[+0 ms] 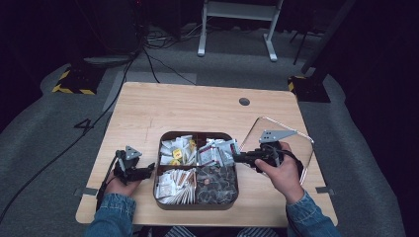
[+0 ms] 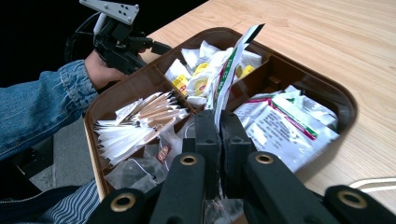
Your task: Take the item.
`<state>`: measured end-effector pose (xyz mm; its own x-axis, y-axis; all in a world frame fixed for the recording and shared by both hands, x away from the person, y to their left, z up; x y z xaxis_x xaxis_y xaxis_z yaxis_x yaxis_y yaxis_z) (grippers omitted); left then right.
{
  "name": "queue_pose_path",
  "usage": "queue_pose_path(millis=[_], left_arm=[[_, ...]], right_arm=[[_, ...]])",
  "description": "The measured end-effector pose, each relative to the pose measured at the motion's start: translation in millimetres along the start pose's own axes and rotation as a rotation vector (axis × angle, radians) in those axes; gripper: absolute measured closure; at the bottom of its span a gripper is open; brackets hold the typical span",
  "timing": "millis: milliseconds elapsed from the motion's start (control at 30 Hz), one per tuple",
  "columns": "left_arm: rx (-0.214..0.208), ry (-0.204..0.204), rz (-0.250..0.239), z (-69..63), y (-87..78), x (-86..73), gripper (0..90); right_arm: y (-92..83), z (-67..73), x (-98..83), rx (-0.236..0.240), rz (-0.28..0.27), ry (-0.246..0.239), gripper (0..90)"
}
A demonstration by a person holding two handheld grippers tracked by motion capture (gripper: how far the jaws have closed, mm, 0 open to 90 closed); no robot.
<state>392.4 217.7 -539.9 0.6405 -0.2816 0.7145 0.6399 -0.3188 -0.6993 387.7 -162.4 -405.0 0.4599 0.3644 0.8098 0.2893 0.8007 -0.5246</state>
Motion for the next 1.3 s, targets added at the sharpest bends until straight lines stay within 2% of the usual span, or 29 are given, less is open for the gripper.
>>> queue_pose_path(millis=[333, 767, 1300], left_arm=[[-0.002, -0.003, 0.000, 0.8, 1.5, 1.6, 25.0], [0.001, -0.001, 0.000, 0.4, 1.0, 1.2, 25.3], [0.000, -0.001, 0.000, 0.4, 1.3, 1.4, 25.3]], right_arm=[[-19.9, -1.7, 0.6, -0.009, -0.014, 0.008, 88.0], [-36.0, -9.7, -6.2, -0.042, -0.011, 0.028, 88.0], [-49.4, -19.6, -33.6, -0.071, 0.049, 0.057, 87.8]])
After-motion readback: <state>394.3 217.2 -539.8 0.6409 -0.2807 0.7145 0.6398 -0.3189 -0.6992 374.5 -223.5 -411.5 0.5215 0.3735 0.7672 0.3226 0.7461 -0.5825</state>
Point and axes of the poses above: each handheld gripper's, and its own axes: y roughly forward along the jaws, x roughly out of its top, z roughly to its left, the point moved 5 cm from there along y, roughly forward along the jaws, and after that the axes turned 1 degree about -z, right-handed, at the moved point
